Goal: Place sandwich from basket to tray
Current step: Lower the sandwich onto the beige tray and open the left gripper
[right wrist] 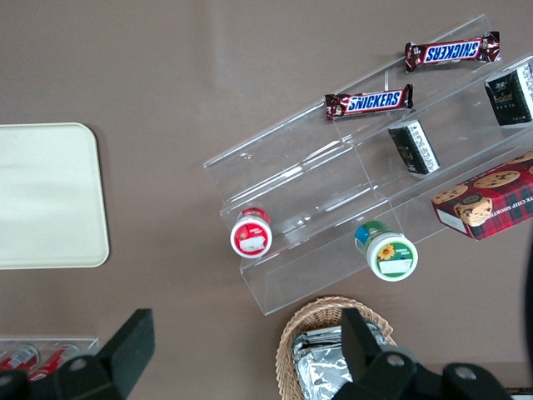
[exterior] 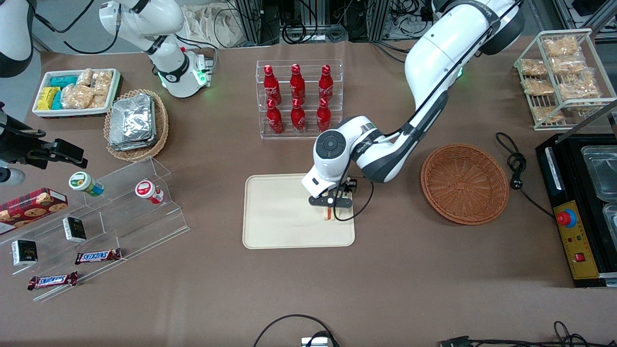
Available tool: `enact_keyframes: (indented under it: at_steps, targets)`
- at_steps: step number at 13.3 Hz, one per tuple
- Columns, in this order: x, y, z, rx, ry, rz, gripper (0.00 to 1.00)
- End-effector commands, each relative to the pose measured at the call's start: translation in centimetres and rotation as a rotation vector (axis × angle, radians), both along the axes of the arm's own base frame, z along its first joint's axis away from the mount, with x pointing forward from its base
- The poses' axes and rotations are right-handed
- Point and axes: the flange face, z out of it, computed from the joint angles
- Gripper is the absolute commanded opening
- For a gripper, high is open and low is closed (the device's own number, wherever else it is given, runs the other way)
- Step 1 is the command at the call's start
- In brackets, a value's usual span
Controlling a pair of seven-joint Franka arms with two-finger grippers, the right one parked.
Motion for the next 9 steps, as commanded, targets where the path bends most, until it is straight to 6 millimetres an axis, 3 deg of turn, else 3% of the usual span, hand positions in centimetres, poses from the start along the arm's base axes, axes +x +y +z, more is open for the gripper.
enact_keyframes:
  at_steps: [1, 4, 5, 7, 9]
  targets:
    - [1.9, 0.2, 5.4, 0.024, -0.036, 0.129, 0.9]
    - [3.3, 1.3, 9.6, 0.008, -0.086, 0.204, 0.9]
    - [4.0, 2.7, 10.9, 0.014, -0.101, 0.228, 1.0]
    - [5.4, 6.0, 14.6, 0.021, -0.125, 0.27, 1.0]
    - [7.0, 10.5, 17.8, 0.042, -0.133, 0.326, 1.0]
